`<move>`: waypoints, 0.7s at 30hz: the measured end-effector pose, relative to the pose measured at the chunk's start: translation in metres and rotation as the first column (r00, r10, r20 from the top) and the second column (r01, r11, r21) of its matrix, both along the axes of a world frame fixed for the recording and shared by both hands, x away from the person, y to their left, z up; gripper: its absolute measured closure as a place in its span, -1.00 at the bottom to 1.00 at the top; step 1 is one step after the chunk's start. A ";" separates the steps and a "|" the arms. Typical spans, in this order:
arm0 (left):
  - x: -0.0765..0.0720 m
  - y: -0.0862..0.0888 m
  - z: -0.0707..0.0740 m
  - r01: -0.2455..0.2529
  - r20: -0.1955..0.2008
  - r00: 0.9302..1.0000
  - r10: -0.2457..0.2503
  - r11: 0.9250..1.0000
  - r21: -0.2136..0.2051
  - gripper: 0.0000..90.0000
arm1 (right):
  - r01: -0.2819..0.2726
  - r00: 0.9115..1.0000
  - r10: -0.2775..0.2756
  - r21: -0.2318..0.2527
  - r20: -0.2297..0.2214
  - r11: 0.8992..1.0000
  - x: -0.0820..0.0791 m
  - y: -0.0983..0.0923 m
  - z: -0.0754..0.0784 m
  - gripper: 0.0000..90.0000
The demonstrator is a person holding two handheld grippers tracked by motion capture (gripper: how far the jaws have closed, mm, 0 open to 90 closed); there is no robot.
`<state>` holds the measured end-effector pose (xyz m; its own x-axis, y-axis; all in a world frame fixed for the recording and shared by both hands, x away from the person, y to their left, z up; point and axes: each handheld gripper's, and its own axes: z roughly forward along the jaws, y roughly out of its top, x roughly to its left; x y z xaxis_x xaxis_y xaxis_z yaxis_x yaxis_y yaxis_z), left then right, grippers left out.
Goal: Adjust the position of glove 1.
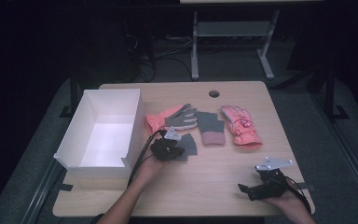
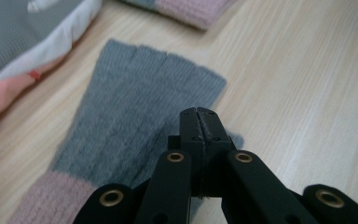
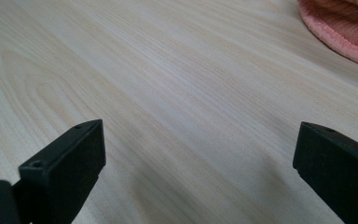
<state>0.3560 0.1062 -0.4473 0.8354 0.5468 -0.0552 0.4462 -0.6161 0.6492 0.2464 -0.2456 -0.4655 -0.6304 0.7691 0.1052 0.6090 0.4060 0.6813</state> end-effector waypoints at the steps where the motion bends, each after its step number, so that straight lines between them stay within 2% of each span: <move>1: 0.001 0.001 -0.002 0.006 0.000 1.000 -0.006 1.000 0.016 0.99 | 0.001 1.000 -0.001 -0.001 -0.002 1.000 0.000 0.000 0.000 -0.95; 4: 0.001 0.001 -0.007 0.016 -0.032 0.999 -0.015 1.000 0.017 0.99 | 0.000 1.000 0.000 -0.002 0.004 1.000 -0.001 0.000 0.000 -0.96; 8: 0.000 0.000 -0.009 0.019 -0.042 0.999 -0.019 1.000 0.000 0.99 | 0.005 1.000 -0.005 -0.003 0.010 1.000 -0.001 -0.001 0.000 -0.96; 9: -0.001 0.000 -0.008 0.030 -0.047 0.998 -0.029 1.000 0.008 0.99 | 0.004 1.000 -0.004 -0.005 0.013 1.000 -0.001 -0.001 0.000 -0.96; 14: -0.007 -0.006 -0.009 0.054 -0.066 0.996 -0.055 0.998 -0.019 0.99 | 0.004 1.000 -0.004 -0.011 0.008 1.000 -0.001 0.000 -0.001 -0.96; 16: -0.011 -0.010 -0.009 0.067 -0.072 0.995 -0.069 0.997 -0.027 0.99 | 0.001 1.000 -0.001 -0.011 0.010 1.000 -0.001 0.000 -0.001 -0.96; 18: -0.016 -0.013 -0.009 0.102 -0.069 0.992 -0.102 0.995 -0.014 0.99 | -0.008 1.000 0.008 -0.014 0.016 1.000 -0.001 0.000 -0.001 -0.95; 21: -0.022 -0.019 -0.010 0.127 -0.088 0.988 -0.130 0.991 -0.037 0.99 | -0.004 1.000 0.004 -0.016 0.009 1.000 -0.002 0.000 0.000 -0.95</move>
<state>0.3335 0.0871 -0.4568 0.8896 0.4319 -0.1487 0.4220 -0.6525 0.6294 0.2449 -0.2452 -0.4660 -0.6344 0.7681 0.0871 0.6012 0.4195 0.6801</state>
